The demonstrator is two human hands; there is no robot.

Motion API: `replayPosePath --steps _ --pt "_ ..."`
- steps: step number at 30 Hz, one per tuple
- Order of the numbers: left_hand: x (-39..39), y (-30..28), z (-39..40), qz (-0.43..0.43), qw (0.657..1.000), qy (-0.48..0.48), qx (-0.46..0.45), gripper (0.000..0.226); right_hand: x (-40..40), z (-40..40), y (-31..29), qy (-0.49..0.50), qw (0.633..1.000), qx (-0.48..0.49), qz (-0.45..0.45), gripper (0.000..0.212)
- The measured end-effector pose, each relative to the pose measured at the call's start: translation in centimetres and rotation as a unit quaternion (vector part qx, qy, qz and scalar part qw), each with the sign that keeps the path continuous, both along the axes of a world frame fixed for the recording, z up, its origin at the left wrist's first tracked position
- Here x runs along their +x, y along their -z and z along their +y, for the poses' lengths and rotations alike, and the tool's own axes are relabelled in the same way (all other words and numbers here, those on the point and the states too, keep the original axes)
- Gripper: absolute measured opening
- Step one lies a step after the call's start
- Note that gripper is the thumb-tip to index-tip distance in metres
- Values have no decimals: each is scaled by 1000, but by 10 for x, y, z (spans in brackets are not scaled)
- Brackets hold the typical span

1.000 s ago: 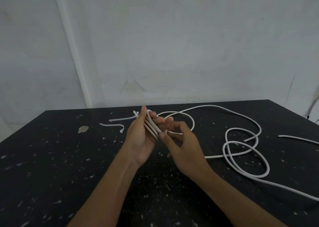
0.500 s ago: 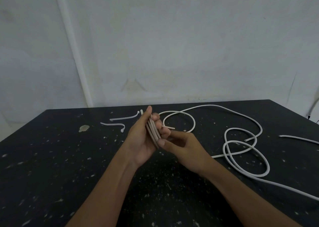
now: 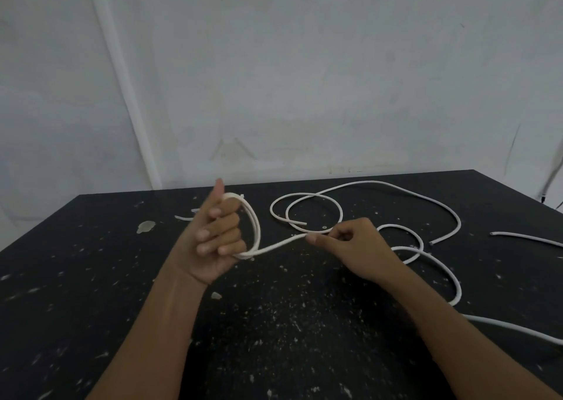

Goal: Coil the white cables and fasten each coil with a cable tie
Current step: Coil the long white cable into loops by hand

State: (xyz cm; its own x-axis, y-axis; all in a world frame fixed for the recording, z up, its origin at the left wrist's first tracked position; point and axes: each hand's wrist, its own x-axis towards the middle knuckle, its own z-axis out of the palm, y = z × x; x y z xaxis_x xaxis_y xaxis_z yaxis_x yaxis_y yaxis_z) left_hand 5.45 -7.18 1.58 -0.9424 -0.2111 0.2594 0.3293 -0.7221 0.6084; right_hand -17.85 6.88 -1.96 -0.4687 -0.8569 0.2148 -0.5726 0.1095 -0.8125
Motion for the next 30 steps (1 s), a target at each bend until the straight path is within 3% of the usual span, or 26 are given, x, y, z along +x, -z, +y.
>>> replayPosePath --steps 2,4,7,11,17,21,23,26,30 --pt "-9 -1 11 -106 987 -92 -82 52 4 -3 0 31 999 0 -16 40" --pt "-18 -4 24 -204 947 -193 -153 42 7 -5 -3 52 995 -12 -82 29" --pt "-25 -7 37 -224 936 -212 -170 38 10 -6 -13 34 976 -58 -206 26" --pt "-24 -9 38 -204 951 -185 -138 49 21 -3 -13 -76 991 -55 -94 15" --pt "-22 -9 33 -182 960 -183 -111 55 20 -4 -13 -55 986 -92 -126 22" --pt "-22 -10 28 -110 980 -164 -29 54 26 -2 -7 -120 992 12 41 18" --pt "-23 -10 25 -106 976 -187 -14 54 33 0 -4 -190 980 22 55 9" --pt "-24 -8 21 -123 964 -236 -16 53 42 3 -6 -249 967 -20 42 22" --pt "-27 -6 17 -140 951 -276 0 52 45 2 -2 -238 956 -105 133 39"
